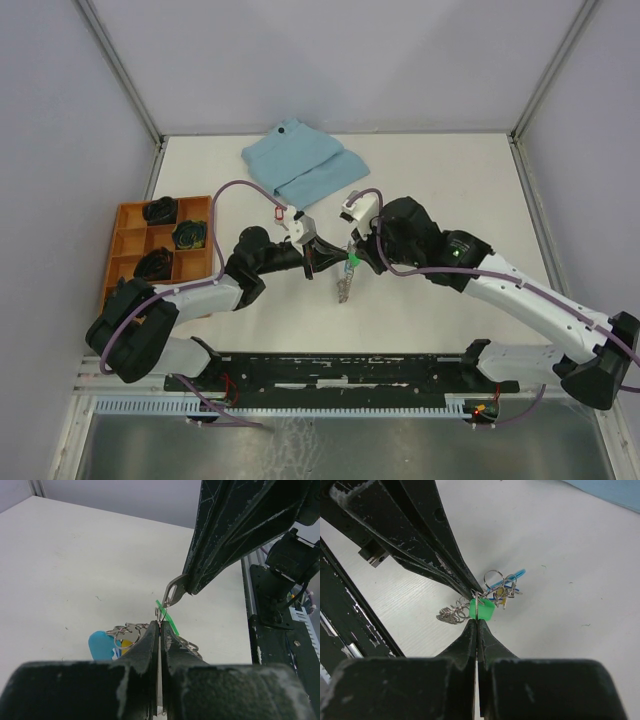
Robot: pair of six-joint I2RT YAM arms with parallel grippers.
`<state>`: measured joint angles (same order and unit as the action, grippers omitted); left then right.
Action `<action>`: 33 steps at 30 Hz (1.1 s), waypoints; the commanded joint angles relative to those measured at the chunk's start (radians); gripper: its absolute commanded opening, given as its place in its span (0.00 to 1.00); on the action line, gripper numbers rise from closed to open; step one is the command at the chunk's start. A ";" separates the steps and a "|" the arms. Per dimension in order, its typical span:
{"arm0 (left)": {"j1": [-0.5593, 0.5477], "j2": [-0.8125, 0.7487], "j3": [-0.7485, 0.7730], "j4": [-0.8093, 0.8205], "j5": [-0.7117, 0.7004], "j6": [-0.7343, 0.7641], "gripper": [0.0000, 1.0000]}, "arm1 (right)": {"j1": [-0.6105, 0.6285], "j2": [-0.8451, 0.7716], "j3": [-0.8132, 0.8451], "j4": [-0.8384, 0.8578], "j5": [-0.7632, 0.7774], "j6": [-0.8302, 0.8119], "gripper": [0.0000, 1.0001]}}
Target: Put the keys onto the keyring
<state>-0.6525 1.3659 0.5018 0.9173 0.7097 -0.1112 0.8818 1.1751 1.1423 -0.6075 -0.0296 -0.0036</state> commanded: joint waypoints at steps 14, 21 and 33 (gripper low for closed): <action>-0.001 -0.085 -0.003 -0.095 -0.079 -0.011 0.03 | -0.030 -0.041 -0.099 0.160 0.031 0.112 0.42; -0.001 -0.099 -0.004 -0.103 -0.075 -0.007 0.03 | -0.039 -0.023 -0.126 0.239 -0.009 0.056 0.48; -0.002 -0.131 -0.014 -0.091 -0.014 0.066 0.03 | -0.174 0.046 -0.056 0.209 -0.379 0.018 0.42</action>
<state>-0.6540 1.2751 0.4839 0.7834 0.6617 -0.1059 0.7280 1.1992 1.0206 -0.4210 -0.2619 0.0441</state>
